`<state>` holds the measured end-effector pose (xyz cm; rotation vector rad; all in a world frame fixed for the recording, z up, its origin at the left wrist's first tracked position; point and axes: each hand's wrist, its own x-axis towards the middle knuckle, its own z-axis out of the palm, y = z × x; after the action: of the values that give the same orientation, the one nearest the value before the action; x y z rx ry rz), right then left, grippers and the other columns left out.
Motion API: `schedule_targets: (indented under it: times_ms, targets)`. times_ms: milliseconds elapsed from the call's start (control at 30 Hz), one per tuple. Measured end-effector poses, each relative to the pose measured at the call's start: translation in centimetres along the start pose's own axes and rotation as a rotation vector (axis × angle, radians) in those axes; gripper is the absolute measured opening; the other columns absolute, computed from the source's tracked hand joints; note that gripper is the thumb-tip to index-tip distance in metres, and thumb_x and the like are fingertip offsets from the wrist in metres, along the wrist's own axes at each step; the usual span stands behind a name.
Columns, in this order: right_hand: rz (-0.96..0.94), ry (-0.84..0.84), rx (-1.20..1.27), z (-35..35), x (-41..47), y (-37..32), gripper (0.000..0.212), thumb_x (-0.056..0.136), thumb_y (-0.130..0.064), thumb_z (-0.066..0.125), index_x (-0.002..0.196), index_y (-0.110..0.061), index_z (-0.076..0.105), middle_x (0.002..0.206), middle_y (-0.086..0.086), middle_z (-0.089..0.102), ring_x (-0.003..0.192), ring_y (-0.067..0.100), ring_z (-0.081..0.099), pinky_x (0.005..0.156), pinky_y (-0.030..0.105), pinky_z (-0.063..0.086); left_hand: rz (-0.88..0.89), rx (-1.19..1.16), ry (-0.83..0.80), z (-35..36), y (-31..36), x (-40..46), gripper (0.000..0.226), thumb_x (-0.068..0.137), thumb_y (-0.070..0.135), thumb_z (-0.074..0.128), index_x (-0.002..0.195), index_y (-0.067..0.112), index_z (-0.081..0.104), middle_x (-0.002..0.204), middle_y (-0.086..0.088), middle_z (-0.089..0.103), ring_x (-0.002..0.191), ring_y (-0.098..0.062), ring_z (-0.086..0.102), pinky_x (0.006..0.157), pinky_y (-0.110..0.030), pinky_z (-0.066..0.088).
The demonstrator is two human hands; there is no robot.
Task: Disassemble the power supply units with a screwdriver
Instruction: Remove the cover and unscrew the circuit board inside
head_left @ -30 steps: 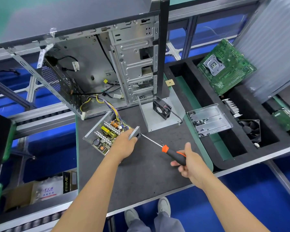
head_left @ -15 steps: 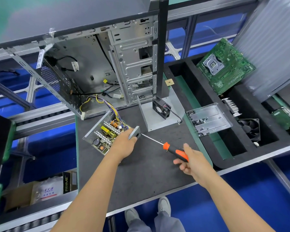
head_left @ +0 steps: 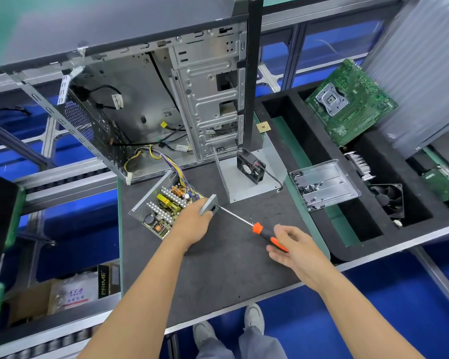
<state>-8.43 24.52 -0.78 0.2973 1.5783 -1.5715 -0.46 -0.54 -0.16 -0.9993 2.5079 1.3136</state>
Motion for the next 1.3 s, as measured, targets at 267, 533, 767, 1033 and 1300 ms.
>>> schedule_targets:
  times_ms: [267,533,767,1033,1300]
  targets:
    - [-0.079,0.036,-0.025,-0.5,0.7,0.7,0.022,0.093,-0.007,0.065,0.114,-0.015,0.063,0.12,0.012,0.062,0.093,0.022,0.067,0.079,0.029,0.055,0.001,-0.006,0.001,0.0,0.0,0.0,0.029,0.102,0.017,0.051,0.128,0.024,0.06,0.107,-0.005,0.06,0.089,-0.022,0.053,0.065,-0.02,0.04]
    - [0.111,-0.017,-0.179,0.0,0.4,-0.3,0.031,0.105,-0.039,0.042,0.113,-0.015,0.061,0.094,0.017,0.073,0.052,0.016,0.057,0.046,0.025,0.047,-0.019,-0.015,-0.002,0.1,0.0,0.1,0.03,0.101,0.017,0.051,0.129,0.025,0.06,0.111,-0.006,0.061,0.095,-0.026,0.054,0.072,-0.03,0.039]
    - [0.078,-0.024,0.088,-0.5,0.6,0.1,0.039,0.094,-0.038,0.063,0.115,-0.006,0.059,0.116,0.02,0.064,0.086,0.026,0.074,0.075,0.031,0.06,-0.024,-0.017,-0.005,0.1,-0.1,0.1,0.031,0.102,0.018,0.051,0.13,0.026,0.06,0.113,-0.006,0.06,0.097,-0.027,0.055,0.073,-0.031,0.04]
    - [-0.032,0.022,-0.04,-0.5,0.6,0.5,0.022,0.093,-0.013,0.067,0.114,-0.015,0.061,0.114,0.014,0.064,0.085,0.021,0.067,0.075,0.028,0.055,-0.022,-0.013,0.001,0.2,-0.1,0.1,0.031,0.102,0.019,0.051,0.132,0.025,0.059,0.113,-0.006,0.06,0.097,-0.027,0.054,0.074,-0.03,0.039]
    - [0.083,-0.009,-0.271,0.7,0.5,0.2,0.04,0.104,-0.044,0.042,0.107,-0.011,0.066,0.089,0.015,0.074,0.058,0.017,0.062,0.052,0.027,0.052,-0.021,0.003,-0.003,0.1,0.0,0.0,0.031,0.102,0.019,0.05,0.131,0.025,0.058,0.113,-0.007,0.06,0.095,-0.026,0.053,0.071,-0.031,0.038]
